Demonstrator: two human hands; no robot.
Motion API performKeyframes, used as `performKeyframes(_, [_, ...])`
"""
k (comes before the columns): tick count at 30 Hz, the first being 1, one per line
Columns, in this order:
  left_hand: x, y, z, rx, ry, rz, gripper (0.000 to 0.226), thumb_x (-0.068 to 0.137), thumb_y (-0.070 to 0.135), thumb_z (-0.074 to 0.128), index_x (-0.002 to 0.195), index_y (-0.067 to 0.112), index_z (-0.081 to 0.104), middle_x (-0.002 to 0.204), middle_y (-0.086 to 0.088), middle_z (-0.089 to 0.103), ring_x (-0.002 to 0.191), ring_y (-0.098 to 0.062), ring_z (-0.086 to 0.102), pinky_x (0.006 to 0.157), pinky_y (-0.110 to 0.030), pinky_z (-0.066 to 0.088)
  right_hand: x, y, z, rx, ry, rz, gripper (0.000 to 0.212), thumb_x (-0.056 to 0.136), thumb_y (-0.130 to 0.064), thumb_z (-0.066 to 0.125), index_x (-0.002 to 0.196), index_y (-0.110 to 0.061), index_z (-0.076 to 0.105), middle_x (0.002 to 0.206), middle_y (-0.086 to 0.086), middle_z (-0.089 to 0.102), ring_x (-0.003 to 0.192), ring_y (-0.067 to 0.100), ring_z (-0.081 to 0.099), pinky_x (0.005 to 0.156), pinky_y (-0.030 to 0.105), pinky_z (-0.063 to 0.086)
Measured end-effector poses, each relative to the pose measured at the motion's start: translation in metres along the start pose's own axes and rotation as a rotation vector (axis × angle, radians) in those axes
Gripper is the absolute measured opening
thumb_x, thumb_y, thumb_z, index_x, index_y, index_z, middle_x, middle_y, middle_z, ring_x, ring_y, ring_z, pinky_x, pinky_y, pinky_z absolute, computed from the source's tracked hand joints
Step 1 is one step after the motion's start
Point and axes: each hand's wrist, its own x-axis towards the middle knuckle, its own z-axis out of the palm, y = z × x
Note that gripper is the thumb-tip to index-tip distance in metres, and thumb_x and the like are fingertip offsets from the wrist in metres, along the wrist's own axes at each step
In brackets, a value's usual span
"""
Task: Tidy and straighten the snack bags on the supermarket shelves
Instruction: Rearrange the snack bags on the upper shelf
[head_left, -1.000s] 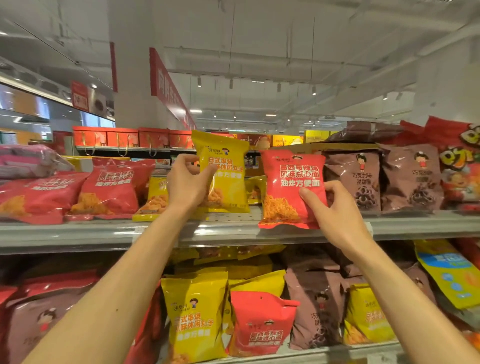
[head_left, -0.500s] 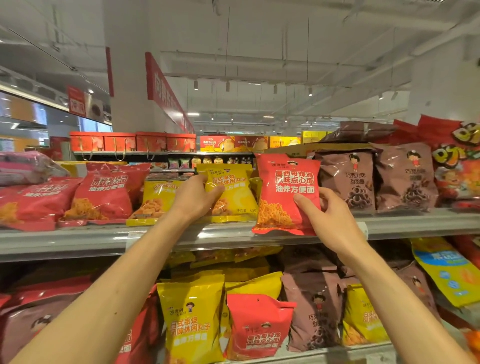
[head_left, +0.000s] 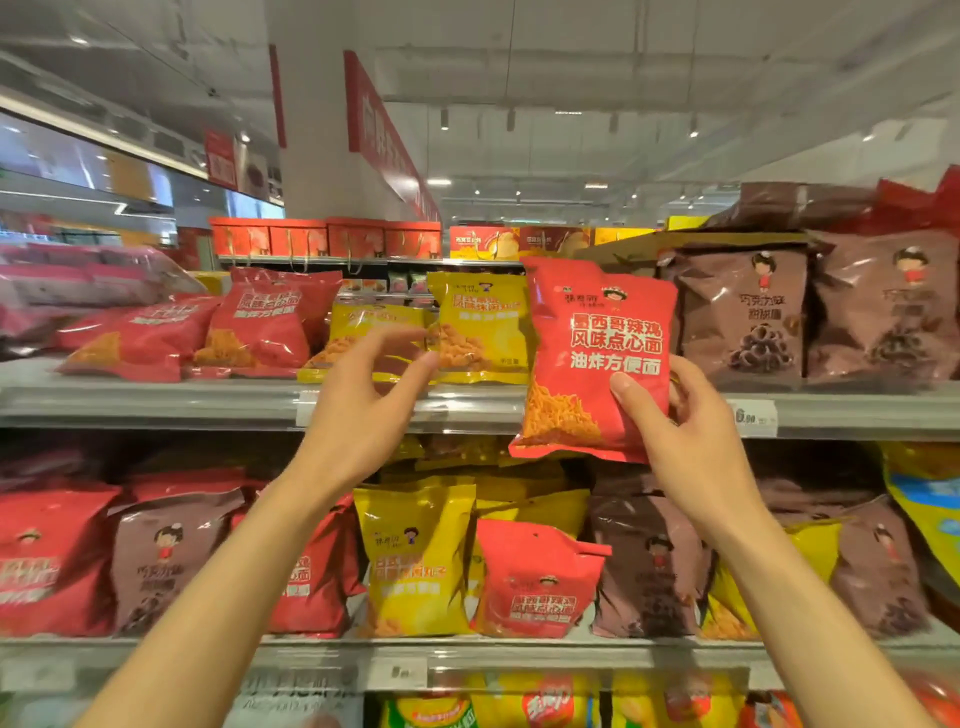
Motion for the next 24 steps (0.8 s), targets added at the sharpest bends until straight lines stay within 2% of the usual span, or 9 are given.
performKeyframes(2, [-0.028, -0.005, -0.009, -0.028, 0.01, -0.046, 0.021, 0.099, 0.044, 0.064, 0.119, 0.041, 0.065, 0.108, 0.024, 0.07, 0.1, 0.002, 0.067, 0.073, -0.008, 0.05, -0.015, 0.005, 0.003, 0.017, -0.014, 0.002, 0.032, 0.091, -0.042, 0.07, 0.121, -0.033, 0.062, 0.107, -0.028, 0.074, 0.098, -0.006, 0.071, 0.075, 0.008, 0.052])
performKeyframes(5, [-0.071, -0.02, -0.021, -0.053, 0.08, -0.135, 0.018, 0.099, 0.038, 0.066, 0.116, 0.039, 0.068, 0.108, 0.019, 0.073, 0.1, -0.002, 0.07, 0.084, -0.021, 0.055, -0.039, 0.018, 0.008, 0.039, -0.025, 0.009, 0.041, 0.087, -0.046, 0.069, 0.124, -0.029, 0.064, 0.11, -0.024, 0.075, 0.1, -0.003, 0.071, 0.076, 0.009, 0.052])
performKeyframes(9, [-0.12, -0.039, -0.035, -0.055, 0.133, -0.214, 0.015, 0.099, 0.032, 0.066, 0.111, 0.04, 0.069, 0.108, 0.016, 0.074, 0.104, -0.003, 0.069, 0.088, -0.027, 0.052, -0.077, 0.037, 0.019, 0.061, -0.037, 0.048, 0.045, 0.087, -0.041, 0.071, 0.127, -0.025, 0.062, 0.112, -0.02, 0.076, 0.102, -0.002, 0.071, 0.077, 0.009, 0.053])
performKeyframes(12, [-0.143, -0.052, -0.046, -0.062, 0.133, -0.247, 0.014, 0.099, 0.035, 0.066, 0.112, 0.037, 0.07, 0.11, 0.017, 0.073, 0.106, -0.003, 0.068, 0.088, -0.027, 0.051, -0.106, 0.044, 0.033, 0.049, -0.045, 0.097, 0.046, 0.086, -0.041, 0.072, 0.128, -0.027, 0.062, 0.114, -0.016, 0.076, 0.105, 0.001, 0.071, 0.082, 0.014, 0.055])
performKeyframes(17, [-0.169, -0.078, -0.075, -0.149, 0.128, -0.312, 0.015, 0.097, 0.036, 0.067, 0.112, 0.034, 0.071, 0.111, 0.012, 0.073, 0.105, -0.007, 0.069, 0.093, -0.036, 0.054, -0.146, 0.036, 0.068, 0.022, 0.006, 0.136, 0.04, 0.088, -0.029, 0.07, 0.126, -0.019, 0.062, 0.11, -0.021, 0.076, 0.1, -0.004, 0.071, 0.079, 0.007, 0.051])
performKeyframes(19, [-0.177, -0.092, -0.096, -0.176, 0.116, -0.339, 0.016, 0.096, 0.039, 0.069, 0.112, 0.036, 0.071, 0.11, 0.013, 0.073, 0.103, -0.008, 0.069, 0.089, -0.033, 0.054, -0.163, 0.031, 0.088, 0.034, 0.047, 0.15, 0.041, 0.087, -0.027, 0.07, 0.125, -0.016, 0.062, 0.108, -0.019, 0.077, 0.097, -0.004, 0.071, 0.077, 0.007, 0.051])
performKeyframes(21, [-0.181, -0.104, -0.12, -0.202, 0.11, -0.351, 0.014, 0.096, 0.038, 0.069, 0.11, 0.04, 0.07, 0.107, 0.012, 0.073, 0.098, -0.006, 0.07, 0.082, -0.023, 0.054, -0.178, 0.027, 0.111, 0.034, 0.09, 0.166, 0.044, 0.086, -0.03, 0.07, 0.126, -0.014, 0.063, 0.108, -0.015, 0.077, 0.097, -0.002, 0.072, 0.076, 0.008, 0.052])
performKeyframes(24, [-0.182, -0.124, -0.159, -0.232, 0.104, -0.362, 0.015, 0.094, 0.032, 0.067, 0.108, 0.036, 0.071, 0.103, 0.012, 0.074, 0.093, -0.004, 0.07, 0.078, -0.013, 0.053, -0.2, 0.02, 0.151, 0.023, 0.121, 0.204, 0.044, 0.087, -0.032, 0.071, 0.127, -0.016, 0.063, 0.109, -0.013, 0.078, 0.097, 0.001, 0.073, 0.075, 0.009, 0.054])
